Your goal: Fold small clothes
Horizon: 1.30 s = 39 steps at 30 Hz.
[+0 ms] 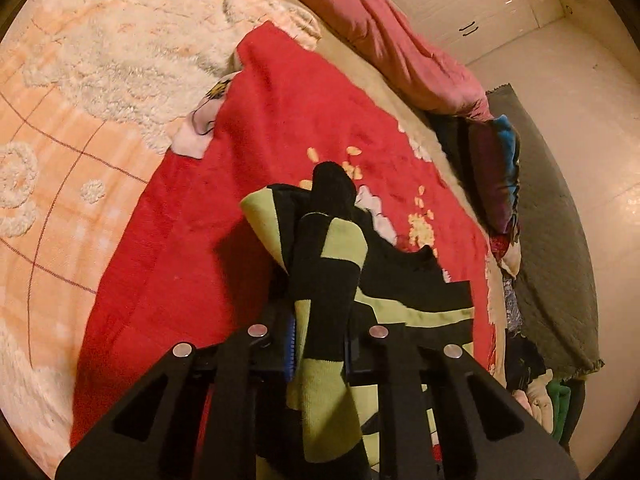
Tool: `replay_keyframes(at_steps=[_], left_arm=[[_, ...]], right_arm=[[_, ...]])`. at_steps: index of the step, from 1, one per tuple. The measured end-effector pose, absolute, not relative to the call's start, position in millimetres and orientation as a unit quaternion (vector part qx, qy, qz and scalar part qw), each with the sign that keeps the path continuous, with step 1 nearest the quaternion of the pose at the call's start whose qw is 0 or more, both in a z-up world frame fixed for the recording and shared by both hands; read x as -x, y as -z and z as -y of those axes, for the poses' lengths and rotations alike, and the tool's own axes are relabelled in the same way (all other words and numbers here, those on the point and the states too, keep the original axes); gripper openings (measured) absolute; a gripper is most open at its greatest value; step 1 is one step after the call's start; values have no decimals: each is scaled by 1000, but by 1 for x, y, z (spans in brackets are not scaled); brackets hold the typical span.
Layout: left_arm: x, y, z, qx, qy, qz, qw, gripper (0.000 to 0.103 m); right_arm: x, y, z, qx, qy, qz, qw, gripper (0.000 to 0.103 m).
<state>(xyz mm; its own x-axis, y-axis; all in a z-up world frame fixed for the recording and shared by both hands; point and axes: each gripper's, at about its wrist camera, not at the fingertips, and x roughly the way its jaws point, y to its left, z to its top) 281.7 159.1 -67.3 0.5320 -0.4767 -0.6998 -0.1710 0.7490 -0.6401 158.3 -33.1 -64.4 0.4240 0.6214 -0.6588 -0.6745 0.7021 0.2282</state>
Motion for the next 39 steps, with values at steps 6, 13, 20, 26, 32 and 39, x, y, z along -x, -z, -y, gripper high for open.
replay_keyframes(at_steps=[6,13,20,26,32,39], left_arm=[[-282,43,-141,324,89,-470,816,15],[-282,9,-100,284,86,-464,835,15],[-291,-12,-31,243,106,-467,844,15],[-302,-8,38,205,119,-478,846,15],[-306,4,86,187,141,-496,836,15],[-290,-1,106,192,177,-484,835,16]], right_arm=[[-162,51,53,-1,-384,-368,847,3],[-151,32,88,-32,-379,-355,854,3],[-155,21,151,-93,-345,-357,863,3],[-159,27,197,-151,-314,-371,861,3],[-159,39,224,-203,-291,-391,849,3],[-152,66,255,-263,-258,-436,821,3]])
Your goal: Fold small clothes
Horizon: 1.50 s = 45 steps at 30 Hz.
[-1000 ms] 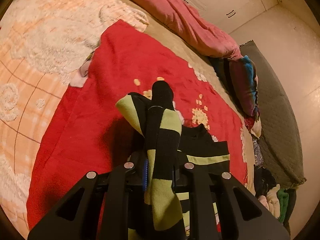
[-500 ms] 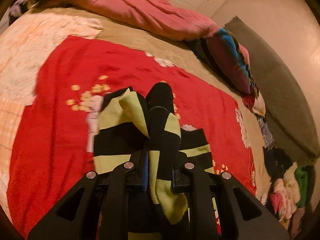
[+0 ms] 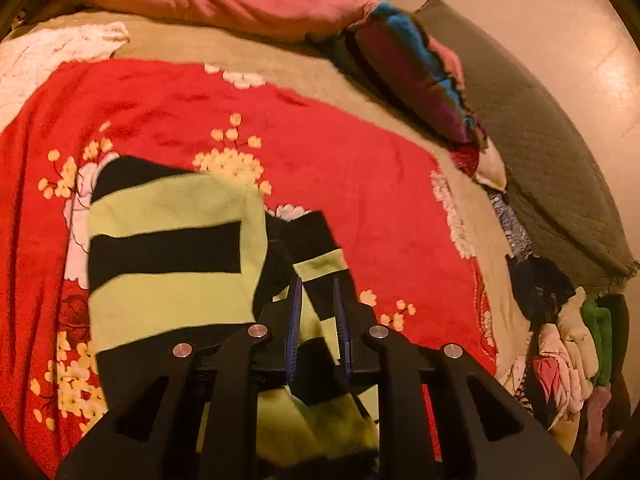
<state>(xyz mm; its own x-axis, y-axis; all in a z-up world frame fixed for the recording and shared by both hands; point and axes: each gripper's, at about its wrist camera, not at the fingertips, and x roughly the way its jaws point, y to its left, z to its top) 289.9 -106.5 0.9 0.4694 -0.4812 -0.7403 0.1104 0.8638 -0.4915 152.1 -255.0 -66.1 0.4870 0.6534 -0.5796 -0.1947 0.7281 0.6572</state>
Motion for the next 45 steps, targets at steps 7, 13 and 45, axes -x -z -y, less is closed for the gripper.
replay_keyframes(at_steps=[7,13,45], left_arm=[[-264,-20,58,173,146,-451,864,32],[-244,14,15,142,89,-469,867,32],[-235,71,26,92,97,-481,867,34]], right_arm=[[-138,60,279,-303,-254,-437,808,14],[-147,33,300,-291,-237,-396,838,60],[-280,72,223,-133,-270,-478,825,38]])
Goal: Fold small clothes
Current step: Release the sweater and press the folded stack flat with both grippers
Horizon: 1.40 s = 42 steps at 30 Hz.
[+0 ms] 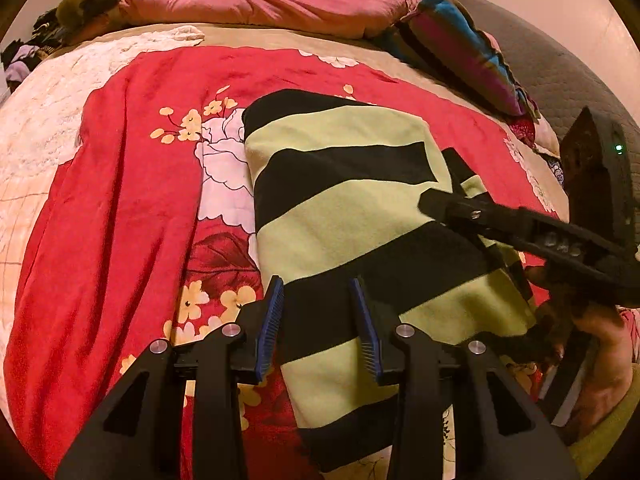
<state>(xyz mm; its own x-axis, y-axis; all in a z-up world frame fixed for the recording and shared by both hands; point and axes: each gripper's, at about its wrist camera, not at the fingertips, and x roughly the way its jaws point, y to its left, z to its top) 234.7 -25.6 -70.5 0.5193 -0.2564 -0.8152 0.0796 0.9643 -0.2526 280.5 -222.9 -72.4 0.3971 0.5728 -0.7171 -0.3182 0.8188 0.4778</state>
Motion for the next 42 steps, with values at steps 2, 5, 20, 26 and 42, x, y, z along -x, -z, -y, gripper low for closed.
replay_keyframes(at_steps=[2,5,20,26,42], left_arm=[[-233,72,26,91,96,-481,867,35],[-231,70,26,94,93,-480,867,35],[-222,37,70,98,163,-455,870,56],[-221,51,88,63,163,-470,865,62],[-220,57,91,49,155,-481,861,66]], right_arm=[[-276,69,218,-108,-276,-467,833,27],[-271,54,216,-102,-293,-442,842,18],[-262,15,280,-97,-248,-419,868,11],[-277,53,294,-82,-194,-461,862,11],[-262,14,304,-90,-217,-412,881,33]])
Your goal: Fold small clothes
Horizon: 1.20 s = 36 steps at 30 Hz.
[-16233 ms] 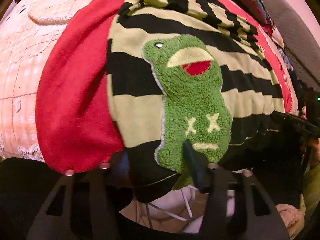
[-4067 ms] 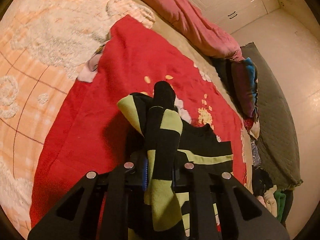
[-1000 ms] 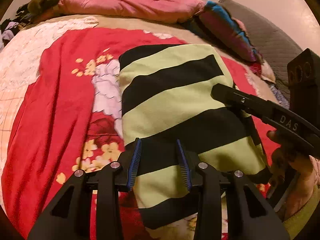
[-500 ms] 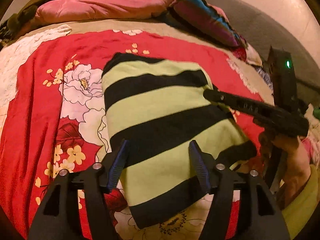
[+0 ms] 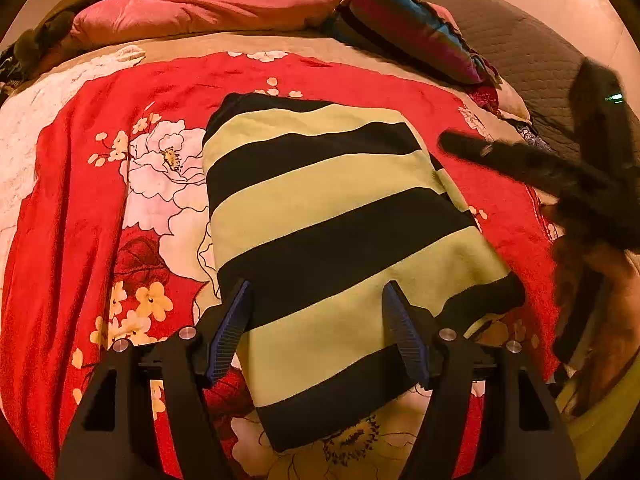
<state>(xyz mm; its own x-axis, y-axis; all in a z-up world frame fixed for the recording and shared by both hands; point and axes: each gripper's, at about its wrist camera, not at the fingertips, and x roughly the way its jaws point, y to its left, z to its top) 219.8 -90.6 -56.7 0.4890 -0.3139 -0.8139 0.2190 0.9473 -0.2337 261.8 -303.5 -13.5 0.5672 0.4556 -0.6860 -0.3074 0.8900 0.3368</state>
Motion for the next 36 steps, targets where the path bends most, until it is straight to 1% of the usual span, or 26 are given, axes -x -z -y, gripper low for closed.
replay_keyframes(at_steps=[1,3,5,8,10,11,15,20,21,22,24,28,31,32,33,34,36], left_arm=[[-219,57,91,48,154,-481,862,66],[-219,57,91,48,154,-481,862,66],[-218,57,91,48,154,-481,862,67],[-216,58,91,45,153,-480,862,67],[-215,58,90,46,155,-481,862,67],[-215,58,90,45,155,-481,862,67],[-216,59,90,47,154,-482,861,67],[-213,51,80,58,146,-471,868,68],[-213,50,77,60,142,-469,869,71],[-213,48,74,61,137,-468,871,75],[-215,47,69,61,129,-466,873,76],[-219,52,62,68,114,-473,871,77],[-218,54,60,67,110,-477,869,77],[-217,52,60,66,111,-476,870,78],[-215,50,60,65,110,-474,871,86],[-214,47,59,62,106,-469,874,93],[-210,40,58,60,105,-462,878,93]], right_arm=[[-258,10,303,-90,-227,-409,879,33],[-254,9,298,-82,-240,-416,874,42],[-251,17,291,-60,-239,-433,867,46],[-254,41,283,-4,-199,-479,855,46],[-257,54,282,9,-189,-495,848,47],[-258,60,283,4,-186,-500,846,48],[-259,69,289,-18,-184,-506,843,54],[-254,49,301,-58,-200,-476,854,57],[-253,47,303,-64,-200,-473,856,61],[-253,45,307,-71,-198,-470,857,63],[-254,46,311,-77,-195,-472,856,68],[-258,58,315,-81,-177,-496,846,70],[-254,46,317,-86,-175,-476,857,70],[-252,42,319,-87,-176,-469,861,75],[-247,33,319,-82,-172,-452,871,81],[-242,26,320,-75,-166,-440,879,83],[-236,16,321,-70,-156,-422,890,89]])
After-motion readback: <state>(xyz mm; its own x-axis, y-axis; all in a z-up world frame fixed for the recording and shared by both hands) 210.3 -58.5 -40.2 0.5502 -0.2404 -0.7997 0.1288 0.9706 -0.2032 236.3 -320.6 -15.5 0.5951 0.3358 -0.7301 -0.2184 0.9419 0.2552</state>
